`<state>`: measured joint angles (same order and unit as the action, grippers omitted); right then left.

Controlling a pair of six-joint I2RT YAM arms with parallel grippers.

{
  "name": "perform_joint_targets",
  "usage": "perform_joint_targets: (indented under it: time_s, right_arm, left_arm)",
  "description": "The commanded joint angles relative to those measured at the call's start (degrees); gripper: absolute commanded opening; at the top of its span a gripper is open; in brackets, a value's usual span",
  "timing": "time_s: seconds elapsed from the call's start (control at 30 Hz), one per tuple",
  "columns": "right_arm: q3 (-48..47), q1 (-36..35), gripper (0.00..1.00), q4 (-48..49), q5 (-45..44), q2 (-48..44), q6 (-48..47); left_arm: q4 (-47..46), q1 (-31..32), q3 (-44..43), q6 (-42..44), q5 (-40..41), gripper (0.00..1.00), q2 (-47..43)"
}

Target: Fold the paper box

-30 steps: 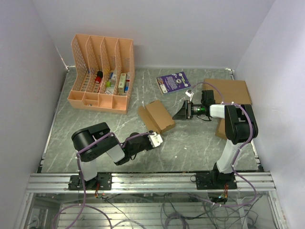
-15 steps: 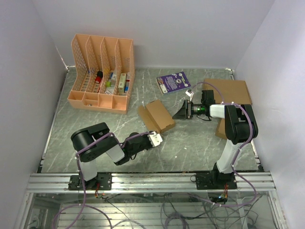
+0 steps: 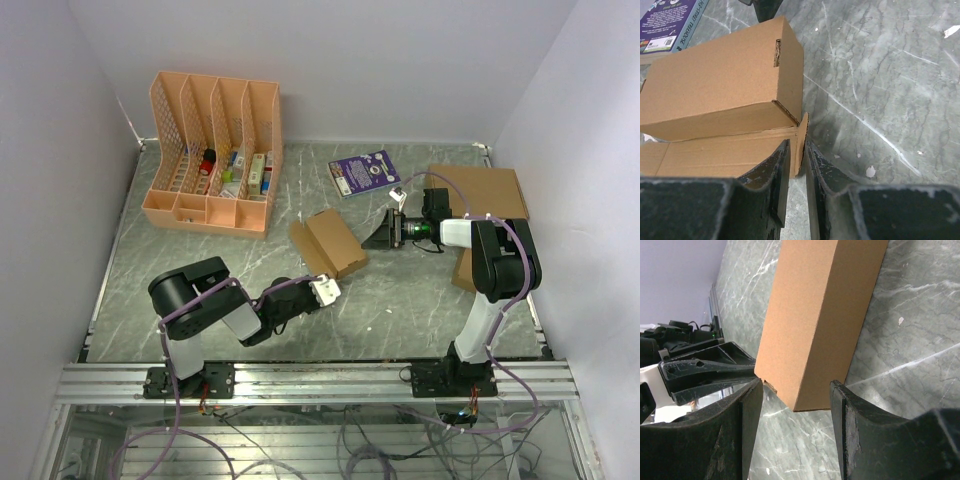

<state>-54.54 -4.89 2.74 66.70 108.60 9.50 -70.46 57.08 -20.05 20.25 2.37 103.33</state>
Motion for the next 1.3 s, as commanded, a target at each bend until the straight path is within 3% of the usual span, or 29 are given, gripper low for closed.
perform_joint_targets:
  time_s: [0.0,0.2,0.63,1.27]
  right_arm:
    - [-0.1,-0.2,0.55,1.0,1.0,0.6,0.4]
    - [-0.1,-0.1,0.55,1.0,1.0,0.5,0.4]
    - [0.0,-0.2,0.55,1.3,1.7,0.5,0.8]
    - [0.1,-1.6,0.56,1.1,1.5,1.2,0.7]
  left_arm:
    - [-6.7,-0.4,0.5,-1.0,2.2,0.3,-1.0]
    - [-7.3,-0.4,0.5,-1.5,4.4,0.34,-0.1]
    - [-5.8,-0.7,-0.7,-2.7,3.3,0.34,0.4]
    - [-5.8,-0.9,-1.4,-4.3,2.1,0.21,1.8]
